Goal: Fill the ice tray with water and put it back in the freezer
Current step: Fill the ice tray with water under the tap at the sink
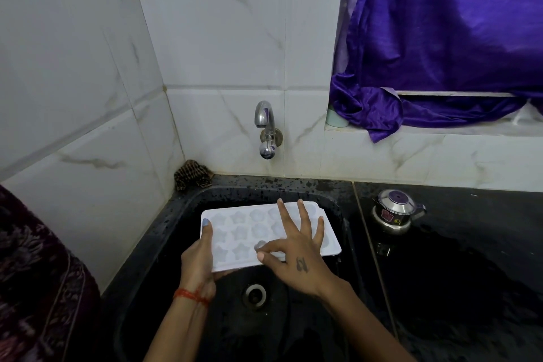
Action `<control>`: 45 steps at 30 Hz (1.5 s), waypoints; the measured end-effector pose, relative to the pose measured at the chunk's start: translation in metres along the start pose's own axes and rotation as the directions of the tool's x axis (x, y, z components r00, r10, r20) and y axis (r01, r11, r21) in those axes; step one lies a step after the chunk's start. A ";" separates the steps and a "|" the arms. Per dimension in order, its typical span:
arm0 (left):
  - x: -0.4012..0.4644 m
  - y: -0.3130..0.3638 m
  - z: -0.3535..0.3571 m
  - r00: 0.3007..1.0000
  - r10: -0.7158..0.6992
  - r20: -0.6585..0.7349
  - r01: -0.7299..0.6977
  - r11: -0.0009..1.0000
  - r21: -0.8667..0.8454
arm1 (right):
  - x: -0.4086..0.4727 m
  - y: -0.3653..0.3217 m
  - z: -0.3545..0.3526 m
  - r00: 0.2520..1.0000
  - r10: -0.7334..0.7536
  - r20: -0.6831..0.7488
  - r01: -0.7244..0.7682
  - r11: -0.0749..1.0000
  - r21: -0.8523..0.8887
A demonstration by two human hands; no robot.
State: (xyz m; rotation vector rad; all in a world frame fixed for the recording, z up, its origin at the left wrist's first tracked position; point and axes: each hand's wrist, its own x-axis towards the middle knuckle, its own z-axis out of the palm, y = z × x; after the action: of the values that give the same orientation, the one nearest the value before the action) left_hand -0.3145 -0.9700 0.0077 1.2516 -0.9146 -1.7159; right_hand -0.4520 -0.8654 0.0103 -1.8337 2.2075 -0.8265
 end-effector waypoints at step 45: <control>-0.004 -0.004 0.007 0.999 0.026 0.040 -0.027 0.999 0.039 | 0.011 -0.016 0.010 0.995 -0.061 0.080 0.062 0.998 -0.018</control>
State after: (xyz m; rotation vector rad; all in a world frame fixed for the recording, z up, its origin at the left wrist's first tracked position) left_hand -0.3214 -0.9645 0.0077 1.2302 -0.9886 -1.7145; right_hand -0.4360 -0.8804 0.0121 -1.9181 2.1294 -0.7311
